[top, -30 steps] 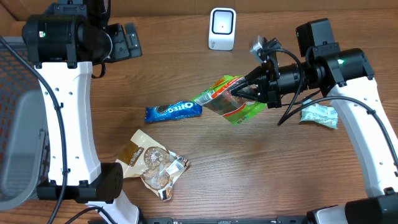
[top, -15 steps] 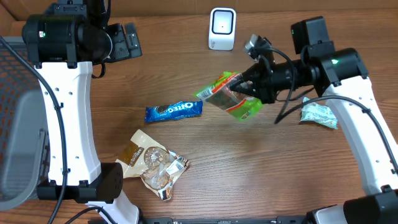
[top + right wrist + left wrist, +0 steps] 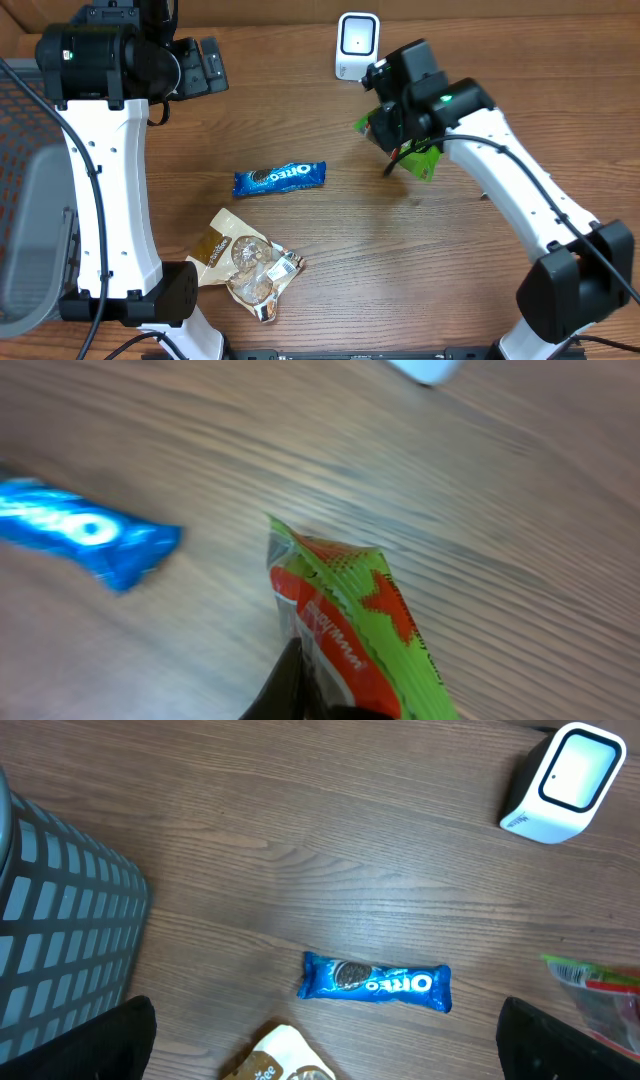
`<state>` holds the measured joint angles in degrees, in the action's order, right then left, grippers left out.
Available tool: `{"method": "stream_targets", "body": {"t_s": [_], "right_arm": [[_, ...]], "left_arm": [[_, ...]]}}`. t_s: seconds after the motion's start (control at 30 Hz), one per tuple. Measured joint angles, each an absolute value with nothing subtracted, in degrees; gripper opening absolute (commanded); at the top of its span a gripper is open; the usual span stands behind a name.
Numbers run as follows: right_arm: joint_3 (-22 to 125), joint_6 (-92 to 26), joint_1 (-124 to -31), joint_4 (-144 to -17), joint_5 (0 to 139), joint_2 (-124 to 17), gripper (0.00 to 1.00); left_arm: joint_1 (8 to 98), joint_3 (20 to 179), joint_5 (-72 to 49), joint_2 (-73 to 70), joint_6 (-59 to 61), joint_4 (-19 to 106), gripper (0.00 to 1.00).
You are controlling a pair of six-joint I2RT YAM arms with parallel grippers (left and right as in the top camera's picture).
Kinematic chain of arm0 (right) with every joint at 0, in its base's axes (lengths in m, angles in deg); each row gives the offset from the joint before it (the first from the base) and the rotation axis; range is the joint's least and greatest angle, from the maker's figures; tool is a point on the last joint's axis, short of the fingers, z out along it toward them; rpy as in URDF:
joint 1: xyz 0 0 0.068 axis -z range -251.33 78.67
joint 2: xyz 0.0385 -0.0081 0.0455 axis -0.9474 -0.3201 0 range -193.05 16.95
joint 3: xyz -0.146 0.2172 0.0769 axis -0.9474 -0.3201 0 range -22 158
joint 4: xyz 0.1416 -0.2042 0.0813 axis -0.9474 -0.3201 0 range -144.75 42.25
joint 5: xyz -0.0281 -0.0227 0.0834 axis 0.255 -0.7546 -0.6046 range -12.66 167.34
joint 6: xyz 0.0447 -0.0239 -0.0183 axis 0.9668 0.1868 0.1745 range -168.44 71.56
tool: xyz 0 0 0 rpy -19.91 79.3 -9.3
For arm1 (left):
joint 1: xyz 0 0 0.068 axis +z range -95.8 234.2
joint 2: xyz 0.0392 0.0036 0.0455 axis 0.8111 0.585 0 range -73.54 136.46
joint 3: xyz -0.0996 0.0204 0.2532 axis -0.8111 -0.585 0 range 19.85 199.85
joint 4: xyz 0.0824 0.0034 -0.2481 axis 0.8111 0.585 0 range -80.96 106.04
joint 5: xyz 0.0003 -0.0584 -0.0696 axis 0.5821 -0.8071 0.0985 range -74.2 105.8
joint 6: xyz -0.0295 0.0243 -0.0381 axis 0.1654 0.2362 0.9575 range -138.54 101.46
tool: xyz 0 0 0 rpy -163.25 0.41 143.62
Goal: Scan the item barcode
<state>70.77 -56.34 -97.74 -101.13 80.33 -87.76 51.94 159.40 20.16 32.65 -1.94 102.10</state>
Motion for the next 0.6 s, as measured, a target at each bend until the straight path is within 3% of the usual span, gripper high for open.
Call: {"method": "stream_targets", "body": {"t_s": [0.23,0.6], "right_arm": [[70.8,-52.0,-100.7,-100.8,99.0,-89.0,0.04],[70.8,-45.4,-101.1,-101.3,116.9,-101.0,0.04]], "left_arm": [[51.9,159.4,20.2,32.7,-1.9,102.1,0.99],[51.9,159.4,20.2,32.7,-1.9,102.1,1.00]]}}
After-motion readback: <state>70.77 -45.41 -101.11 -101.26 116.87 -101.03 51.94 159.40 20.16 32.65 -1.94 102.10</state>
